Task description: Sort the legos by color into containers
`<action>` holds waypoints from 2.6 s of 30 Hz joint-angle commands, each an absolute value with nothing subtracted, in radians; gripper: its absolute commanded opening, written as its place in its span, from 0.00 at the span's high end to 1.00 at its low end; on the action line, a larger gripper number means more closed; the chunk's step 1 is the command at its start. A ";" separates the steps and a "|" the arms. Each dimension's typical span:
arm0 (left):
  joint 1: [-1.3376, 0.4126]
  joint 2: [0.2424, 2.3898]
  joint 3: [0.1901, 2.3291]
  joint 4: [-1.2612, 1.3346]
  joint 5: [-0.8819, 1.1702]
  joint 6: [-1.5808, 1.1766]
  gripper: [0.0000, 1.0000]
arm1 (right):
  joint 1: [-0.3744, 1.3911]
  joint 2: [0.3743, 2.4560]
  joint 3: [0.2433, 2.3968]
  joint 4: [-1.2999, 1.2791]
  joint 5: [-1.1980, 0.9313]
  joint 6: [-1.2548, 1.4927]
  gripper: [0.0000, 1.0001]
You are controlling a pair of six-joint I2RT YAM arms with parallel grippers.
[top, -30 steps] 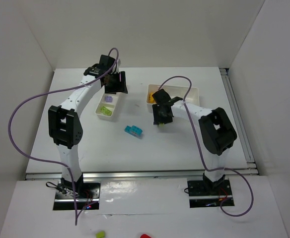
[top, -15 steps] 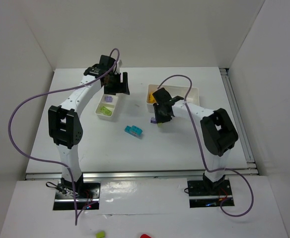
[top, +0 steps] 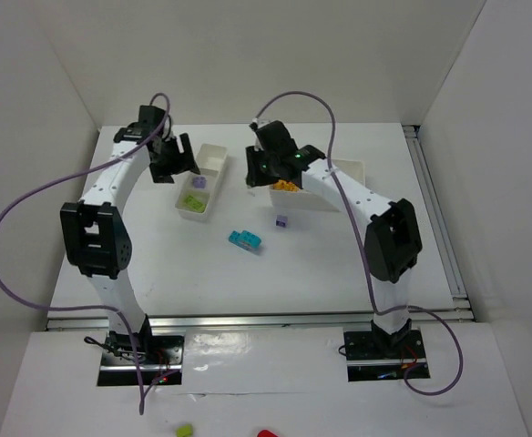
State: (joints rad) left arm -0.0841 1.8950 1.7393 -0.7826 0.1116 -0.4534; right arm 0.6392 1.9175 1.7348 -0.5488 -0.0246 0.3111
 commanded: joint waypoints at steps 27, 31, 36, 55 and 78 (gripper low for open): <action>0.091 1.643 1.707 -0.821 -0.092 -0.571 0.07 | 0.841 2.563 2.439 -0.396 -0.169 0.264 0.33; 0.091 1.634 1.698 -0.821 -0.081 -0.571 0.07 | 0.841 2.521 2.439 -0.414 -0.127 0.255 0.25; 0.045 1.624 1.698 -0.821 -0.135 -0.537 0.09 | 0.819 2.271 2.216 -0.399 0.009 0.245 0.33; -0.158 1.749 1.749 -0.818 -0.081 -0.423 0.09 | 0.680 1.673 1.164 -0.440 0.299 0.778 0.16; -0.267 1.861 1.816 -0.885 0.008 -0.370 0.09 | 0.686 1.968 1.461 -0.192 0.006 0.506 0.28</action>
State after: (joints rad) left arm -0.2718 1.8503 1.7752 -0.8730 0.0021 -0.3714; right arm 0.6659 2.0258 1.4517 -0.2523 0.0418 0.5976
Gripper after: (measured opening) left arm 0.911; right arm 0.702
